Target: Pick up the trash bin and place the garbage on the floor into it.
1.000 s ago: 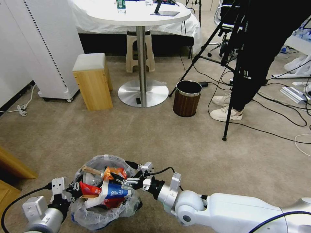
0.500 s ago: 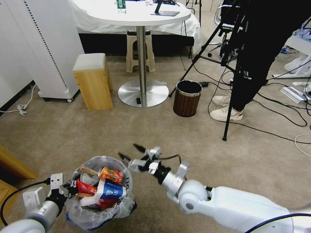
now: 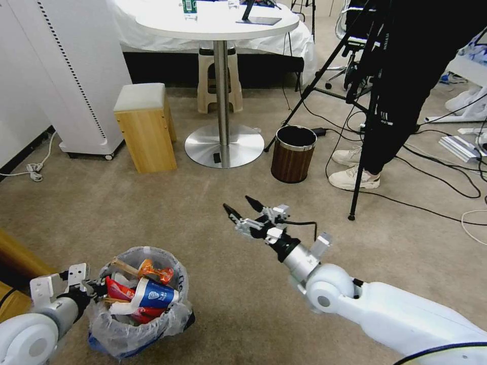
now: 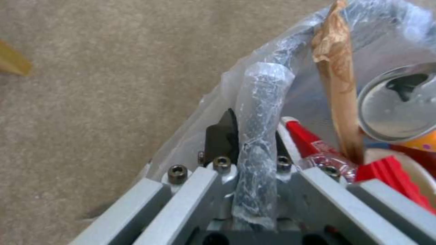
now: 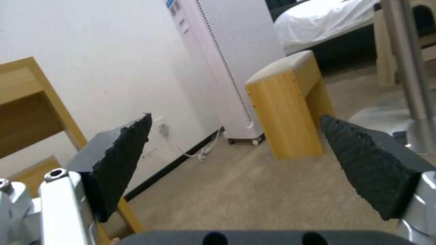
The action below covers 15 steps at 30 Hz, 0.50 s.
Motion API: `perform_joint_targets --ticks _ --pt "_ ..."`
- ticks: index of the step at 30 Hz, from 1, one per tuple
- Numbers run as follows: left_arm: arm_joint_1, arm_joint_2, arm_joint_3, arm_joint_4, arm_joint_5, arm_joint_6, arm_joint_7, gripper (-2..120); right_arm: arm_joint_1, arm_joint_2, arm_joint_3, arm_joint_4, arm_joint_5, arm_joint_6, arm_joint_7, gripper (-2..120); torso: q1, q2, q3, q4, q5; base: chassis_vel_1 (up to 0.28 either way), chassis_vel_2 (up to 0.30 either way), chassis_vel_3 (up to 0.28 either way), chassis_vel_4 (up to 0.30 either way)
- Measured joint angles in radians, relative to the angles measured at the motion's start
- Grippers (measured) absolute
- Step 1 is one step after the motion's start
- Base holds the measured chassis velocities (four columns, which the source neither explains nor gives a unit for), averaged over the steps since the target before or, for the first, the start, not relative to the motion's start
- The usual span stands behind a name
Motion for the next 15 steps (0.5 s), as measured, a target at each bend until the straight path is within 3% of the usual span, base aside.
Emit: perform_joint_targets --ticks 15 --pt "-0.053 0.018 0.049 0.100 -0.006 -0.014 0.015 1 -0.057 -0.014 0.062 0.000 -0.031 0.009 0.001 92 0.000 0.000 0.000 0.0006 0.0003 0.000 0.000 0.000 0.000"
